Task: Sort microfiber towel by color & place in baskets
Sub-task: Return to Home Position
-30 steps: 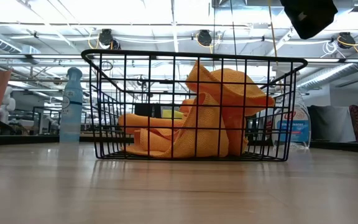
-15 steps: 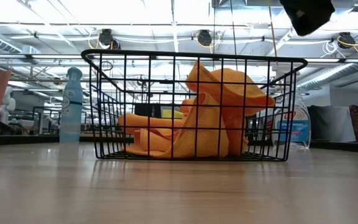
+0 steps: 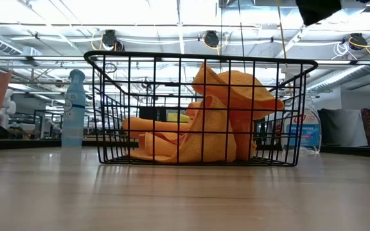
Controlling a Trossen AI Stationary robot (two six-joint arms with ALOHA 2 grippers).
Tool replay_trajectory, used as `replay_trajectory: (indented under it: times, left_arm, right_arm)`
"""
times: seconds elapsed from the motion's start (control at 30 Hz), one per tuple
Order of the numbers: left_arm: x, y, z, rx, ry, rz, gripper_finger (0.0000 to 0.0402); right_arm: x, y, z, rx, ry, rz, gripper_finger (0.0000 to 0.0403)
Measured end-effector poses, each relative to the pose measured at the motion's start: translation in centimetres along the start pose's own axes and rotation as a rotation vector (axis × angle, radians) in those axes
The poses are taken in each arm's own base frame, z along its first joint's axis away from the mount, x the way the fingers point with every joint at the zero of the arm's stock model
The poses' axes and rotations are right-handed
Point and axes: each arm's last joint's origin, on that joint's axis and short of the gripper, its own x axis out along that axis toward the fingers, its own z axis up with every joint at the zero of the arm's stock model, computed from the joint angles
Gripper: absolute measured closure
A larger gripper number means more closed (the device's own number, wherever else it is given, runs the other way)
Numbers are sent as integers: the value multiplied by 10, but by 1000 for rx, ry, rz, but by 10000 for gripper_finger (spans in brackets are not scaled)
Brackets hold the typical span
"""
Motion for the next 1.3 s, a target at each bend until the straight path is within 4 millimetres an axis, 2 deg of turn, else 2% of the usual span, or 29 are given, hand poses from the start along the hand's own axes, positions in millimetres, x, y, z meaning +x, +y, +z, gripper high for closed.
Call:
replay_trajectory:
  times: [0.17,0.3,0.47,0.63,0.8,0.9,1.0,1.3]
  left_arm:
    - [8,37,-1,-5,-116,-8,396]
    - [13,60,-8,-32,-194,6,398]
    - [20,79,-29,-60,-274,39,398]
    - [35,85,-63,-124,-342,29,398]
    - [41,82,-101,-192,-314,45,398]
    - [40,79,-120,-212,-360,22,398]
    - [38,76,-134,-231,-442,32,398]
    - [40,61,-172,-319,-482,58,398]
  right_arm:
    - [-22,-15,-2,-59,21,-28,323]
    - [-36,-26,-15,-89,-1,-49,391]
    - [-51,-40,-47,-61,-23,-98,387]
    - [-63,-45,-66,-28,-143,-56,399]
    - [-66,-45,-90,-58,-207,-14,400]
    - [-65,-46,-105,-26,-224,-25,402]
    - [-63,-45,-115,0,-264,-21,402]
    - [-57,-43,-134,6,-312,-7,402]
